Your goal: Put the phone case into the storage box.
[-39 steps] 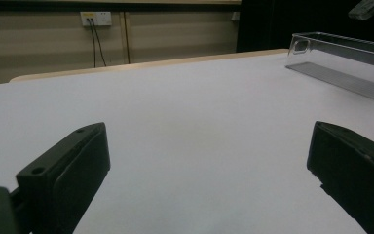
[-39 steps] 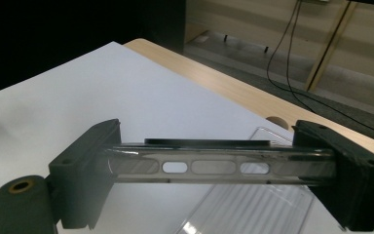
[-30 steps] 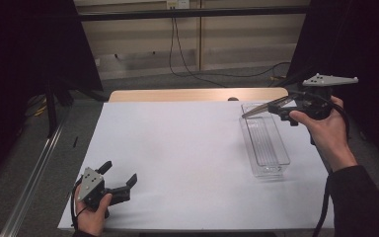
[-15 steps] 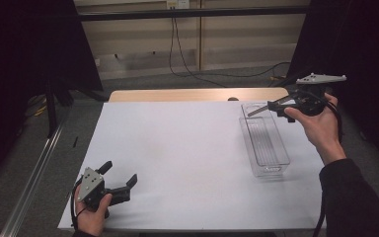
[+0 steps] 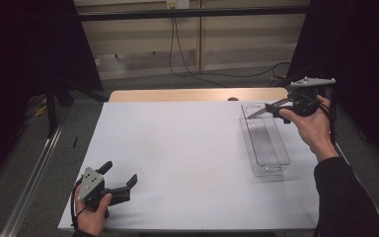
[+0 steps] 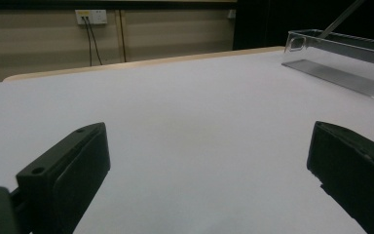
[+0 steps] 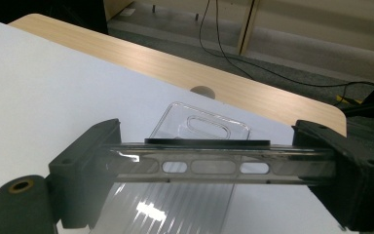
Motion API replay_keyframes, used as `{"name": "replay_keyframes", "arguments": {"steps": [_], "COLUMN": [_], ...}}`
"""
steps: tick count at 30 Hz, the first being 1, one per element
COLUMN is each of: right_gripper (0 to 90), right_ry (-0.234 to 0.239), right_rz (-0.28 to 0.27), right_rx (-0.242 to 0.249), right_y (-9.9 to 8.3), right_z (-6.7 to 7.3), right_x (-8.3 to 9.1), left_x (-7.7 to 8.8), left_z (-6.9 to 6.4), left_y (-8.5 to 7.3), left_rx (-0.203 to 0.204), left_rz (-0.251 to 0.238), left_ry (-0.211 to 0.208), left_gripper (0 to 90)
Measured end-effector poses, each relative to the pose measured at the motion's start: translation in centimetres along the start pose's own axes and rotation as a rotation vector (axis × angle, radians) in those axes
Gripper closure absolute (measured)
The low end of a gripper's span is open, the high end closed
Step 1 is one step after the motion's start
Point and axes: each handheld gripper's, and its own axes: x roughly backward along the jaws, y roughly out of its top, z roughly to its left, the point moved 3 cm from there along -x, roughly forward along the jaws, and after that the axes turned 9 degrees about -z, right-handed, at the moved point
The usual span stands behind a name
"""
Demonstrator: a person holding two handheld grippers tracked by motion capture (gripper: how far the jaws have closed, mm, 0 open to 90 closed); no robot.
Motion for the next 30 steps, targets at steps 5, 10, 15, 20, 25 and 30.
{"name": "replay_keyframes", "arguments": {"steps": [5,10,15,20,25,30], "right_gripper": [11.9,11.8,11.8,11.9,11.9,11.9], "right_ry": [-0.002,-0.015,-0.048,-0.073,-0.116,-0.143], "right_rz": [0.017,0.02,0.029,0.027,0.04,0.047], "right_rx": [-0.007,-0.018,-0.028,-0.043,-0.064,-0.077], "right_y": [-0.4,-0.6,-0.8,-0.9,-1.1,-1.4], "right_z": [0.2,0.3,0.5,0.4,0.4,0.8], "right_x": [-1.0,-1.9,-2.6,-3.2,-3.6,-4.1], "left_x": [0.0,0.0,0.0,0.0,0.0,-0.1], "left_z": [0.0,0.1,0.1,0.1,0.2,0.2], "left_y": [0.0,-0.1,0.0,0.0,0.0,-0.1], "left_rx": [0.0,-0.007,-0.015,-0.018,-0.007,-0.006], "left_rz": [0.002,0.012,0.012,0.011,0.006,0.01], "left_ry": [0.001,-0.007,-0.003,-0.004,-0.003,0.002], "left_gripper": [2.0,2.0,2.0,2.1,2.1,2.1]}}
